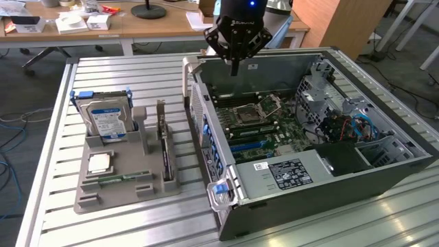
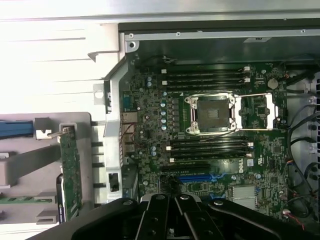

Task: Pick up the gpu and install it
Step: 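Reach for the gpu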

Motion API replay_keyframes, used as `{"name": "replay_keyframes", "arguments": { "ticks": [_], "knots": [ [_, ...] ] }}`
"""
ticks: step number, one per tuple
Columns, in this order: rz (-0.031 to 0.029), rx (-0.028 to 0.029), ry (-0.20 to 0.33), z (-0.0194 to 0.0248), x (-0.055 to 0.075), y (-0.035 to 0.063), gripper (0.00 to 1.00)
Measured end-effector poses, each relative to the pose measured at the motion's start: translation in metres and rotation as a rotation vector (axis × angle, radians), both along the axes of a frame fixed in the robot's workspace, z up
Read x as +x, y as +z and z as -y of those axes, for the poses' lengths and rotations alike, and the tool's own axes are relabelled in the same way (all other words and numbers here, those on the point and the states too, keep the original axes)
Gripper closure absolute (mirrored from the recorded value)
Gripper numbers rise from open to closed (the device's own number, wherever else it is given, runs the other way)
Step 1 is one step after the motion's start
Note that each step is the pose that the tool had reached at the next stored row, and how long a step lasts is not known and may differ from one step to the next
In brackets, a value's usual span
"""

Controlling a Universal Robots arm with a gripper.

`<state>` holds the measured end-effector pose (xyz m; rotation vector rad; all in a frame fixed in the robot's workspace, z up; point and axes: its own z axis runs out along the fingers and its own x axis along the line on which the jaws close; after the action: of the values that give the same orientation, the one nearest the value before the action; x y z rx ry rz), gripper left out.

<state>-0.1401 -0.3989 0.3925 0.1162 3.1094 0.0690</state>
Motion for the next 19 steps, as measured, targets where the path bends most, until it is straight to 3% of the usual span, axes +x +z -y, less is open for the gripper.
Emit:
{"name": "replay_keyframes", "arguments": {
  "ticks": [10, 19],
  "knots": [
    [0.0104, -0.0001, 0.0, 0.0, -0.029, -0.0006, 0.9],
    [0.0293, 0.0, 0.0, 0.0, -0.064, -0.0013, 0.9]
  ]
}}
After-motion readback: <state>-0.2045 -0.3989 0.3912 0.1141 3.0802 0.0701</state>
